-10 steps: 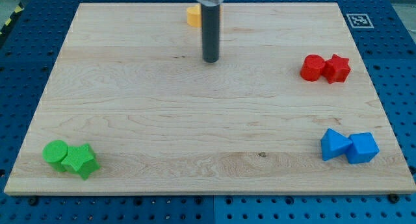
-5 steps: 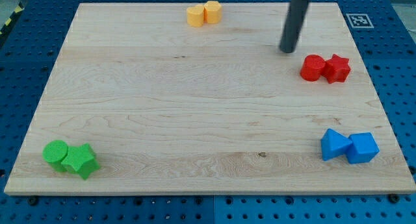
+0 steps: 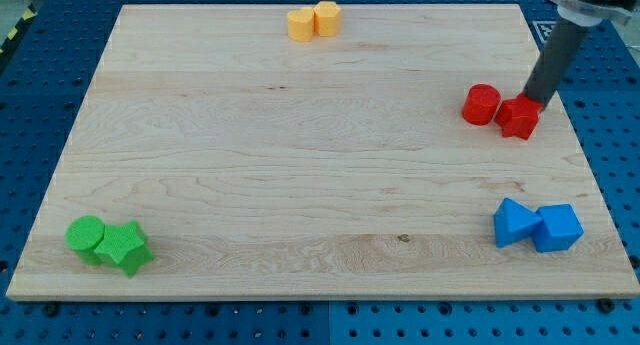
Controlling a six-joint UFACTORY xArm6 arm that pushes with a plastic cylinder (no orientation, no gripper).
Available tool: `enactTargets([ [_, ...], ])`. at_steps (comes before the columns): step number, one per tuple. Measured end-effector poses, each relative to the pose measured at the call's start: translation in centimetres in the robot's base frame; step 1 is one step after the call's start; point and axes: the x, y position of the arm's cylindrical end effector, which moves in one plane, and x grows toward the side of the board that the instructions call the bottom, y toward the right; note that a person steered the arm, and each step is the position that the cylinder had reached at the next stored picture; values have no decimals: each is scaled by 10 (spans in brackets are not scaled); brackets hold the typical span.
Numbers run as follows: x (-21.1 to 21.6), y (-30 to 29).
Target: Push the red star to the center
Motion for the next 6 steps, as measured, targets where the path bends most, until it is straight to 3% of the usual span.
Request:
enactTargets([
  [3, 2, 39],
  [6, 28, -6],
])
